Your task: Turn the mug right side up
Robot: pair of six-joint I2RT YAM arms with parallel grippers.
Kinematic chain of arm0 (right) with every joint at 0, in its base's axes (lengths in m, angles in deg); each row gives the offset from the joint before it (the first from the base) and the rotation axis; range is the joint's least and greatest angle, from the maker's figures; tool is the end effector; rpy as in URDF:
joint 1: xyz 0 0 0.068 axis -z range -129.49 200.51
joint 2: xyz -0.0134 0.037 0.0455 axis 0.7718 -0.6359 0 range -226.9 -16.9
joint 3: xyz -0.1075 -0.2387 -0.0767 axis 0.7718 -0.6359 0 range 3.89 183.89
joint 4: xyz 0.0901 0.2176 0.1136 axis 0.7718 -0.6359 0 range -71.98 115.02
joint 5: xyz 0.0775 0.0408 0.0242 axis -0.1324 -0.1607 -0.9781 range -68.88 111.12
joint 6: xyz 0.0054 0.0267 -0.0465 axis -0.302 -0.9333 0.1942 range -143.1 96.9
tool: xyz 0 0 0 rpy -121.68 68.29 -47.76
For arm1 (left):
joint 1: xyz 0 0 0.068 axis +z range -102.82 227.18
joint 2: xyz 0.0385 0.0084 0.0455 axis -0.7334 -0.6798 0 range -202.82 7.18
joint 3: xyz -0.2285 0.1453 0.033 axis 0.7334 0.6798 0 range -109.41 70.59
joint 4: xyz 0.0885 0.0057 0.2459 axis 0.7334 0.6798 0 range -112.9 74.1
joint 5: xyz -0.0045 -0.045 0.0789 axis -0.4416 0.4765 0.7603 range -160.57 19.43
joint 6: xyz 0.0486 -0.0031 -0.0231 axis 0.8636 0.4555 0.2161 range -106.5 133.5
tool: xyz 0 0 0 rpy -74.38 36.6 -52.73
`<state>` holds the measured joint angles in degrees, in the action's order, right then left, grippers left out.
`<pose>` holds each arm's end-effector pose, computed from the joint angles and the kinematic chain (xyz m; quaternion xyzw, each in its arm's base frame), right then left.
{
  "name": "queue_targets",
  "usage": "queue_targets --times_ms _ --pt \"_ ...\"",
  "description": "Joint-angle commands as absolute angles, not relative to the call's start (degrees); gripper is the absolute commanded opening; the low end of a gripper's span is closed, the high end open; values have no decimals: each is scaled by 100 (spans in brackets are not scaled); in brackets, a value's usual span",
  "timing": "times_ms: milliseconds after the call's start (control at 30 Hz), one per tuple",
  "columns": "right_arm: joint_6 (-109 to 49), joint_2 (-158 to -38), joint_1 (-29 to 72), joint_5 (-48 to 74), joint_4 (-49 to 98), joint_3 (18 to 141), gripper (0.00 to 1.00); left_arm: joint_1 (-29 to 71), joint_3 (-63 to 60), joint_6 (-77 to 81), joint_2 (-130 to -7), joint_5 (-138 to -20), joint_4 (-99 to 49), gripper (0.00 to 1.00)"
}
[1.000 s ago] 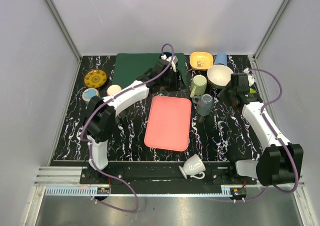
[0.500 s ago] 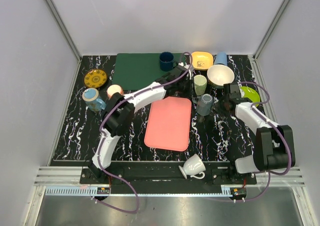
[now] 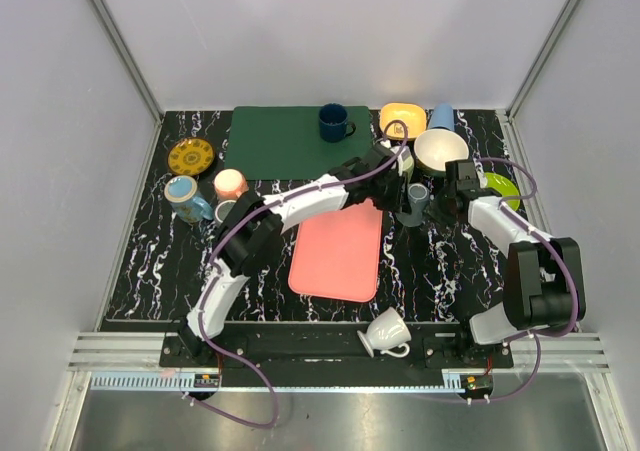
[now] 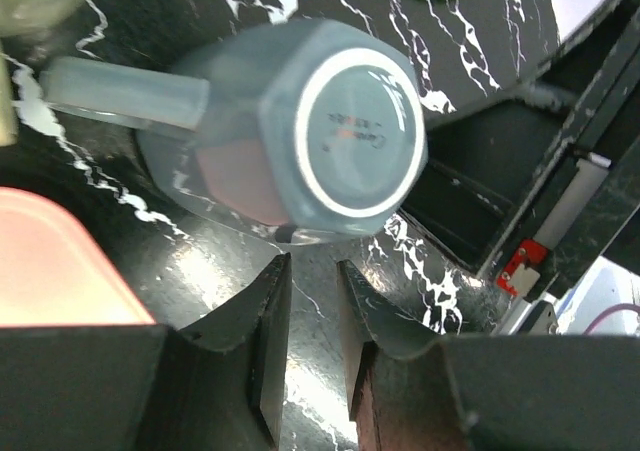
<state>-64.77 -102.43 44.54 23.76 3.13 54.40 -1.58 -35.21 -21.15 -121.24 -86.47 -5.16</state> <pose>0.2929 0.0290 0.1934 0.2999 0.9103 0.0948 0.2693 0.3327 -0.3942 0.2114 0.1680 0.8850 -0.3704 0.2269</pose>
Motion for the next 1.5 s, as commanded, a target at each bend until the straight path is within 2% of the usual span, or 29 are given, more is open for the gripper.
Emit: queue_targets --times_ms 0,200,233,333,433,467,567,733,900,1300,1467 --pt "-6353 -10189 4506 2692 340 5786 28 -309 -3550 -2122 -12044 -8894 -769 27" --pt "-6169 -9594 4612 3097 129 5742 33 -223 -2848 -2078 -11379 -8543 -909 29" --pt "-6125 -9461 4603 3053 199 5725 41 -170 -2646 -2112 -11211 -8394 -1015 31" --pt "-5993 -9187 4525 2956 16 5873 55 94 -1907 -2315 -10543 -8200 -1419 37" --pt "-5800 -9222 4218 3113 -265 6329 70 252 -1564 -2280 -10033 -7963 -1403 40" --pt "-5626 -9283 4086 3297 -293 6427 81 261 -1459 -2236 -9814 -7884 -1350 41" --pt "-5379 -9563 3655 3562 -591 6910 99 270 -1283 -2113 -9444 -7594 -1139 42" --pt "-5149 -10337 3399 3606 -1382 7779 100 270 -721 -2113 -8942 -7198 -867 43" --pt "-5132 -10786 3381 4098 -1620 7913 100 297 -114 -2139 -8345 -7074 -813 43" --pt "-5036 -11559 3381 3941 -1699 8361 100 367 740 -2148 -7474 -7074 -805 45" --pt "-4632 -11797 3381 3932 -1840 8449 92 367 801 -2078 -7342 -7074 -778 45"
